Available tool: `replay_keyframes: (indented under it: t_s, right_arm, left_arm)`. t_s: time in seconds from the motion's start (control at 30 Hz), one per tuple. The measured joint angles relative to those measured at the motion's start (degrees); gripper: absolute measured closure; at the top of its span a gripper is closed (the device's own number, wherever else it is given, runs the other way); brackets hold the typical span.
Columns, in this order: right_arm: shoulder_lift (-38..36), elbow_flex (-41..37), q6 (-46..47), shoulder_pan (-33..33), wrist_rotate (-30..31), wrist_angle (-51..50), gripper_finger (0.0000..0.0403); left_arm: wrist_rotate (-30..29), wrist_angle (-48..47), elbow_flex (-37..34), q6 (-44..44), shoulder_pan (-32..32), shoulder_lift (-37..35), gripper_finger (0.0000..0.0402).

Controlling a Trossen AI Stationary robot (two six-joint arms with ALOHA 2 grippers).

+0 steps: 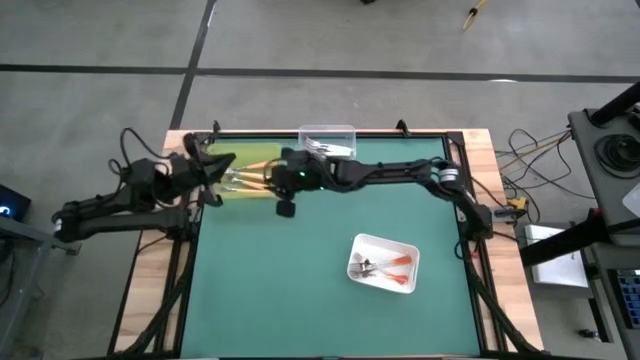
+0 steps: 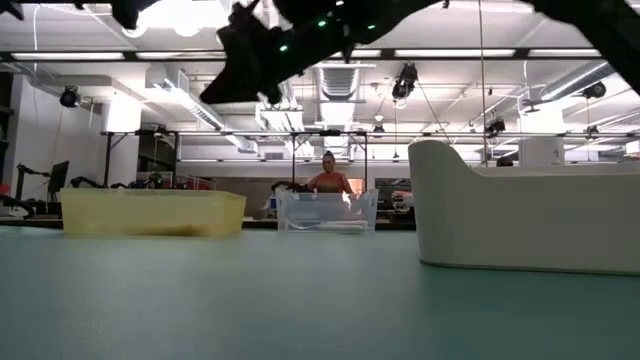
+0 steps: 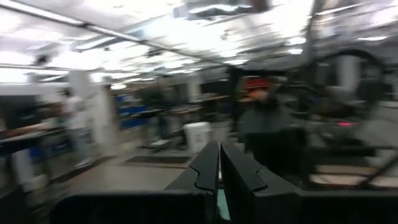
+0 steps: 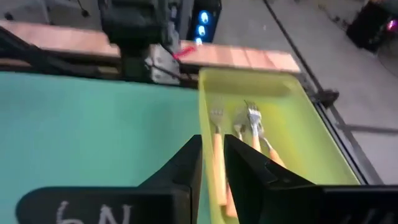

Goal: Sort silverware by color (type)
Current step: Return to Home Position

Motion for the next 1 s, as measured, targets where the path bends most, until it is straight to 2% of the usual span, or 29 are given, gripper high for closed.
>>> replay_keyframes:
  t_s: [0.13, 0.23, 0.4, 0.57, 0.77, 1.0]
  right_arm:
    - [-7.97, -12.58, -0.05, 1.67, 0.25, 8.20, 0.0353]
    - [-14.58, -22.22, 0.52, 2.84, 0.13, 13.21, 0.0353]
    - [-25.52, -35.73, 1.42, 3.50, 0.24, 17.17, 0.0353]
    - [-35.76, -48.21, 1.40, 4.80, 0.05, 21.54, 0.0353]
    - [-46.12, -61.93, 0.98, 6.34, 0.26, 28.49, 0.0353]
    - [-56.85, -72.73, 0.52, 7.71, 0.13, 29.10, 0.0353]
  left_arm:
    - [9.10, 2.85, 1.46, -1.87, -0.02, 5.53, 0.0402]
    - [12.54, 3.45, 2.69, -4.26, -0.02, 9.12, 0.0402]
    - [12.68, 5.20, 2.87, -9.23, -0.02, 14.04, 0.0402]
    - [12.47, 7.87, 2.57, -18.14, -0.78, 20.25, 0.0402]
    - [12.38, 21.78, 2.67, -25.60, -2.58, 31.28, 0.0402]
    - [12.10, 36.09, 5.67, -32.40, -3.31, 43.65, 0.0402]
